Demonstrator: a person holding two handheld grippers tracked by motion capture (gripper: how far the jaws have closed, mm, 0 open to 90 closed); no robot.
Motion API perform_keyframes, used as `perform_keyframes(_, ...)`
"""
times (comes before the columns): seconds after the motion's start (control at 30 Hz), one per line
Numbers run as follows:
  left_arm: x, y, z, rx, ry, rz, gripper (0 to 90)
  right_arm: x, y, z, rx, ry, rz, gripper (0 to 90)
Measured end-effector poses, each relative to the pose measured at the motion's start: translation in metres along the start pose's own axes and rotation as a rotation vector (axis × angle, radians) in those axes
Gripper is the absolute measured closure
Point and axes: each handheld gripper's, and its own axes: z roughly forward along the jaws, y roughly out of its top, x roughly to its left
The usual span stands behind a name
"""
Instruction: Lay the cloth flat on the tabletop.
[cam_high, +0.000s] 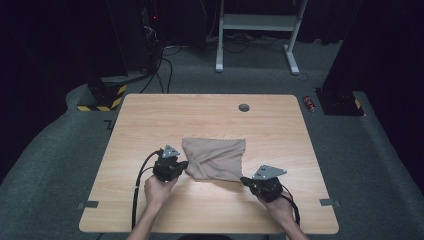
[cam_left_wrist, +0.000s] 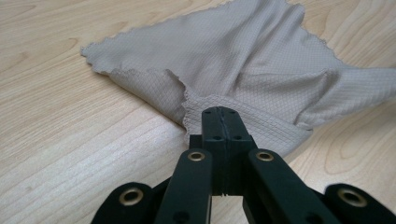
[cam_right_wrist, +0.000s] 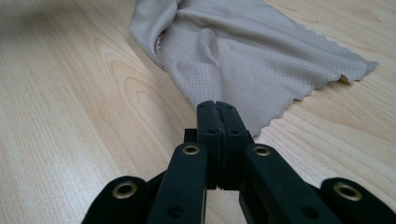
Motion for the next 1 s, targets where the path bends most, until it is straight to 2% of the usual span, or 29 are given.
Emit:
perform_keyframes(0.03,0.001,0.000,0.003,0.004,0.006,-0.020,74.7,0.000,0.000,0.001,0.003,-0.004,-0.004,89.3)
perform_keyframes(0.1,0.003,0.001,0.011,0.010,0.020,-0.048,61.2,0.001,0.001,0.003,0.012,-0.007,-0.014,89.4)
perform_keyframes(0.13,0.003,0.001,0.016,0.017,0.031,-0.059,56.8,0.002,0.001,0.004,0.015,-0.007,-0.015,89.3)
perform_keyframes(0.2,0.003,0.001,0.026,0.032,0.030,-0.087,53.5,0.002,0.001,0.005,0.017,-0.006,-0.015,89.4)
perform_keyframes(0.27,0.003,0.001,0.033,0.044,0.024,-0.094,56.6,0.001,0.001,0.006,0.020,-0.007,-0.010,89.3)
perform_keyframes(0.3,0.002,0.001,0.035,0.050,0.020,-0.090,69.4,-0.001,0.001,0.005,0.023,-0.009,-0.007,89.3)
perform_keyframes(0.33,0.002,0.001,0.036,0.049,0.023,-0.074,69.4,-0.001,0.001,0.005,0.023,-0.009,-0.007,89.3)
perform_keyframes(0.4,0.001,0.000,0.034,0.047,0.008,-0.055,84.6,-0.001,0.001,0.005,0.025,-0.010,-0.001,89.4)
perform_keyframes(0.43,0.000,0.000,0.031,0.045,0.006,-0.049,88.0,-0.002,0.001,0.004,0.024,-0.010,-0.002,89.4)
perform_keyframes(0.53,-0.002,0.000,0.020,0.047,0.019,-0.009,89.2,-0.002,0.001,0.002,0.020,-0.012,-0.003,89.4)
perform_keyframes(0.6,-0.004,-0.002,0.007,0.026,0.030,0.028,89.2,-0.002,0.000,0.001,0.014,-0.014,-0.002,89.5)
perform_keyframes(0.67,-0.006,-0.006,-0.005,0.005,0.033,0.049,89.1,-0.004,0.001,-0.003,-0.007,-0.015,0.007,89.5)
perform_keyframes(0.77,-0.008,-0.019,-0.023,-0.027,0.025,0.048,89.0,-0.008,0.001,-0.008,-0.030,-0.020,0.025,89.5)
perform_keyframes(0.83,-0.008,-0.028,-0.030,-0.039,0.011,0.040,88.9,-0.009,0.000,-0.009,-0.031,-0.024,0.027,89.5)
perform_keyframes(0.9,-0.011,-0.039,-0.034,-0.045,-0.006,0.034,88.7,-0.008,-0.004,-0.007,-0.013,-0.019,0.022,89.6)
perform_keyframes(1.0,-0.016,-0.051,-0.034,-0.029,-0.019,0.053,87.5,-0.006,-0.010,-0.003,0.018,-0.010,0.025,89.5)
